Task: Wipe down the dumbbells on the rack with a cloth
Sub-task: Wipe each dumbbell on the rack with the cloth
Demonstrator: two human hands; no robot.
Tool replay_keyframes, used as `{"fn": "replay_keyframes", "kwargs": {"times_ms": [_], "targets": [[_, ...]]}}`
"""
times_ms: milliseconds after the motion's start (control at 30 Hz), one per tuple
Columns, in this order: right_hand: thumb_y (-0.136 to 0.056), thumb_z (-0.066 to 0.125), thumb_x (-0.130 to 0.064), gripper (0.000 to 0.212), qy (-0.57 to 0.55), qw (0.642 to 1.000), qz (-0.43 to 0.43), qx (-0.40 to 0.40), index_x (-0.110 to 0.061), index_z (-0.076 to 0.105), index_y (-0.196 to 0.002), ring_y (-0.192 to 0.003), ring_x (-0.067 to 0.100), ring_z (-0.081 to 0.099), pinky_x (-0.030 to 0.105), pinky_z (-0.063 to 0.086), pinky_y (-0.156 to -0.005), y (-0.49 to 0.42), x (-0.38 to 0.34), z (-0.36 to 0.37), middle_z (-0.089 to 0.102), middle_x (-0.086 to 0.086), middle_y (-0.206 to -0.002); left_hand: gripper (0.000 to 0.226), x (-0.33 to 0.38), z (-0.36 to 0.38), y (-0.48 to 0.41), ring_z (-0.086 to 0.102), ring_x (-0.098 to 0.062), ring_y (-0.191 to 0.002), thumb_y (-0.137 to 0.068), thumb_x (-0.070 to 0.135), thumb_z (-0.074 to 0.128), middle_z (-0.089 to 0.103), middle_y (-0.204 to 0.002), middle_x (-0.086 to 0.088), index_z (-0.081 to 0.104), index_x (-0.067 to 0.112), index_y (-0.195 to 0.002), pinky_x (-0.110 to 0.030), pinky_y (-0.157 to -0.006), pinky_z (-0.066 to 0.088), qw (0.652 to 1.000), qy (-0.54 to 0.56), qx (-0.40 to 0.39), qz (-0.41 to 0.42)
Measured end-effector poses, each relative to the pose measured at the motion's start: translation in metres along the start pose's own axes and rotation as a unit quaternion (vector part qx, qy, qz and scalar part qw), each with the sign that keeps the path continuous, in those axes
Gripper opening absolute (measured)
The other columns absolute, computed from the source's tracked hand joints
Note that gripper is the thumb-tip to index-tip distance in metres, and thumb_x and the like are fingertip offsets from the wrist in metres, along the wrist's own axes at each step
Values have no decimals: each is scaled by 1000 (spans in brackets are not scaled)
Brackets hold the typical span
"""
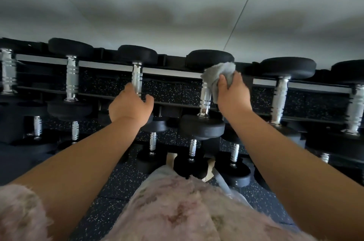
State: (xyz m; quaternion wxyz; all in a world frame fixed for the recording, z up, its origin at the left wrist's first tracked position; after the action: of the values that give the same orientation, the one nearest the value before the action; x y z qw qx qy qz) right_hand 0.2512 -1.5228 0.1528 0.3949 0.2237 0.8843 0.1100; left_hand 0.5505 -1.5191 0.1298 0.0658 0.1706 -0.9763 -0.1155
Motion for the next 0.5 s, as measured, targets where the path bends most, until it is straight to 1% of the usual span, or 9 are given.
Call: {"fn": "replay_keyframes", "kwargs": {"times_ms": [33,67,100,133,200,300,367,433,500], "targets": [[-106,44,-49,38,13,1000,-5,-18,-15,49,-124,-96,23,65,32,52,-74,3,-2,10,63,5,-111,51,0,0,0,56,-23,-77,-96,54,53,61,-95,0,52,13,-127,-36,-64,41,1000,1,0,0],[-105,45,-50,42,24,999,-6,-35,-13,49,-125,-100,26,65,37,55,-80,1,-5,21,63,9,-114,51,-1,0,-1,57,-23,-76,-95,55,53,62,-94,0,53,14,-125,-36,-63,41,1000,2,0,1],[-104,47,-52,49,28,999,7,-45,-11,48,-129,-104,29,64,40,55,-86,-5,-10,32,63,12,-119,50,-1,0,-1,59,-23,-76,-94,55,52,63,-94,0,53,15,-123,-35,-62,42,1000,4,-1,1],[-103,48,-54,55,34,997,31,-54,-8,46,-133,-108,31,64,39,54,-88,-13,-16,40,62,14,-123,49,-1,0,-1,61,-24,-76,-94,55,52,64,-93,0,53,15,-122,-35,-62,42,1000,7,-2,2],[-101,51,-57,63,44,994,77,-65,-5,44,-135,-110,30,64,34,48,-81,-28,-26,50,63,14,-125,48,-1,0,-1,61,-24,-77,-93,55,53,65,-93,0,53,15,-119,-35,-63,42,1000,10,-1,4],[-98,59,-54,57,21,993,89,-71,-9,48,-131,-98,23,60,31,43,-78,-29,-16,51,62,5,-112,48,1,-3,0,57,-25,-76,-94,53,55,65,-94,-3,53,12,-117,-36,-64,41,1000,8,-1,7],[-99,58,-51,56,102,987,58,-113,-6,49,-131,-93,21,58,32,45,-78,-16,-2,50,58,4,-106,49,2,-3,0,56,-27,-78,-93,53,56,65,-98,-5,52,11,-118,-36,-64,41,1000,8,-3,8],[-101,54,-49,61,232,950,35,-207,0,47,-136,-98,24,61,33,48,-81,0,8,53,59,8,-110,51,1,-3,-1,62,-30,-83,-93,53,57,66,-101,-7,50,10,-119,-37,-66,42,1000,11,-8,6],[-104,50,-43,51,275,926,11,-258,-2,52,-134,-108,28,62,33,49,-88,4,2,49,61,13,-118,53,1,-2,-1,66,-33,-89,-92,54,58,66,-104,-8,49,9,-121,-38,-66,42,1000,15,-16,12]]}}
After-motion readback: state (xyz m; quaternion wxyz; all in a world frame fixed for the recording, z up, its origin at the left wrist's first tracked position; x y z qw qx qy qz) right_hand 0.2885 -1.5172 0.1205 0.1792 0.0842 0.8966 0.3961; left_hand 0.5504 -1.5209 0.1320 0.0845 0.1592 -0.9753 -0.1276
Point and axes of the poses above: each hand's wrist, its own y-axis away from the middle knuckle, its own z-axis out of the palm, x = y × z, the point moved 3 cm from there along -y, towards the middle knuckle
